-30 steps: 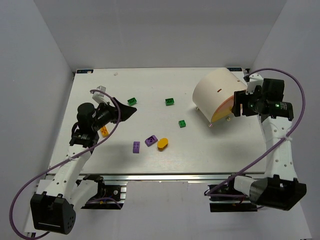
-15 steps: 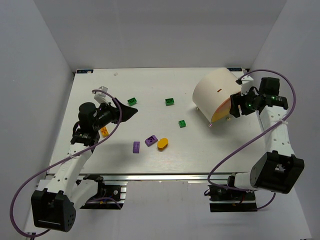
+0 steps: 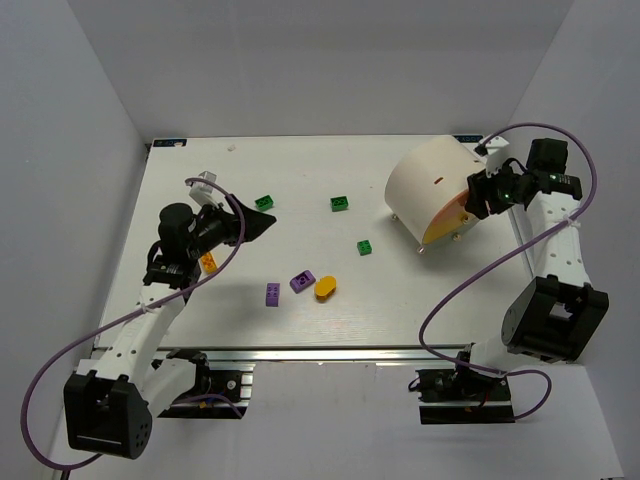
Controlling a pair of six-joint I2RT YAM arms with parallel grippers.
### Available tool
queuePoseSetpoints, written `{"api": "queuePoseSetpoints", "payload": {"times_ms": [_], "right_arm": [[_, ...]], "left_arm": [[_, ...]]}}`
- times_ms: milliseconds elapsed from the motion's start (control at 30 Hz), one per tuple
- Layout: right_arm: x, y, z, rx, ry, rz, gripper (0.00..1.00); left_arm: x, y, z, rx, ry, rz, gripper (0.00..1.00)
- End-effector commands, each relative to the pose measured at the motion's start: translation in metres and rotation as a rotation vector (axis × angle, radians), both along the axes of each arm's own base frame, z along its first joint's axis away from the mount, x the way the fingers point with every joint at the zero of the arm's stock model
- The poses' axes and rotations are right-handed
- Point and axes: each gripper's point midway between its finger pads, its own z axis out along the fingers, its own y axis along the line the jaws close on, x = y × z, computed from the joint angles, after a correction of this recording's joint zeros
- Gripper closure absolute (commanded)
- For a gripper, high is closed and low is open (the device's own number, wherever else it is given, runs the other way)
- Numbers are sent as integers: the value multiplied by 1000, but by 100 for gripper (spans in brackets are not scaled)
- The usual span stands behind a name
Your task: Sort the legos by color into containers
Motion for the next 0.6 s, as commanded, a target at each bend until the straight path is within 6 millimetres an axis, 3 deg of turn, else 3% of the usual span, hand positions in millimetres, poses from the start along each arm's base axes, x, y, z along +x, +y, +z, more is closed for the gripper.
{"api": "queuePoseSetpoints", "payload": {"times_ms": [0, 100, 333, 567], "right_arm": [[5, 13, 19, 26, -67, 100, 39], [1, 17, 17, 36, -64, 142, 48], [-21, 25, 15, 32, -51, 197, 88], [-49, 15, 3, -9, -14, 119, 96]], "left_arm": [[3, -1, 12, -5, -50, 1, 19], [5, -1, 12, -6, -49, 6, 19], [7, -1, 10, -8, -45, 8, 19], [9, -6, 6, -10, -43, -17, 19]]}}
